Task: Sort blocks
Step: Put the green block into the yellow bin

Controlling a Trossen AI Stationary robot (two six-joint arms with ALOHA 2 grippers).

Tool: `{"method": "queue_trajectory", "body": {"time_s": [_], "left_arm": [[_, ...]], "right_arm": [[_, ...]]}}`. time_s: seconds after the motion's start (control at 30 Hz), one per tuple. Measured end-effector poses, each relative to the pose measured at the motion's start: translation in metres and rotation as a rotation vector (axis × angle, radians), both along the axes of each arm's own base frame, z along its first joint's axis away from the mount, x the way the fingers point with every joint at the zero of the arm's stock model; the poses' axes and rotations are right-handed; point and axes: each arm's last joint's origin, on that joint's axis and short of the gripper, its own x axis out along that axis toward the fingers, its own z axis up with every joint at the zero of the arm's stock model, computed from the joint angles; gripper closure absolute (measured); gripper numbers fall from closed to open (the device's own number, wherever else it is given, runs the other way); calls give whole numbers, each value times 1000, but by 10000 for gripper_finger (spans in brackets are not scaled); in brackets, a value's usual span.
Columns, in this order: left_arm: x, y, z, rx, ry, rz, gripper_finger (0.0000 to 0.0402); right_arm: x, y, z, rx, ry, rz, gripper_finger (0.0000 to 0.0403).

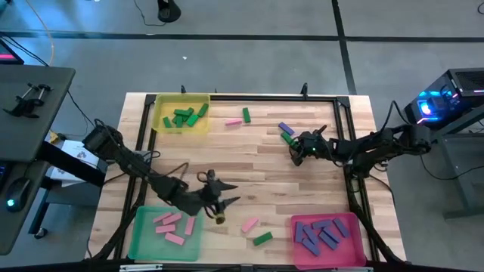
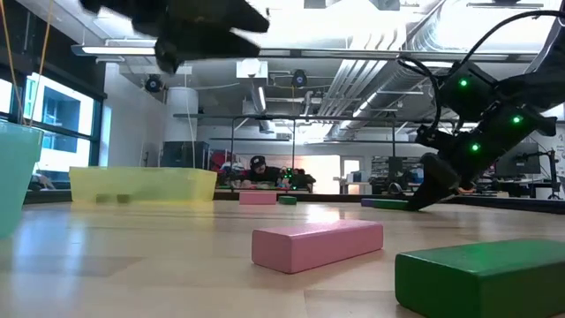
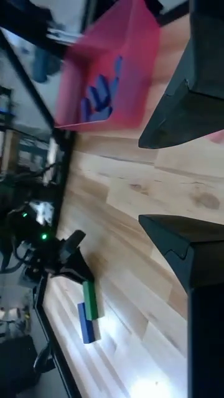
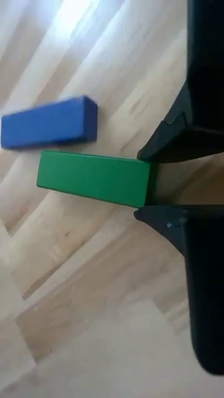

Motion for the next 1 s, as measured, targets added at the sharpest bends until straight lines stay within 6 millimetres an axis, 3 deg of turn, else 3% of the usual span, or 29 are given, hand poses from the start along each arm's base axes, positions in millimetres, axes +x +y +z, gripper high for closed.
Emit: {"method": "queue_trajectory", "body": {"time_s": [0.17, 0.37, 0.5, 0.77, 1.0], "left_arm": [[-14, 17, -19, -86, -81, 1, 229], [-13, 19, -32, -82, -54, 5, 229], [-2, 15, -37, -11, -26, -48, 229], [34, 10, -46, -43, -78, -176, 225], [58, 19, -51, -66, -78, -161, 178]], "right_arm": [[5, 11, 1, 86, -47, 95, 345], [19, 39, 7, 144, -107, 303, 339], [33, 64, 19, 174, -147, 461, 337], [55, 123, 54, 82, -253, 635, 337], [60, 161, 75, -4, -234, 688, 339]]}}
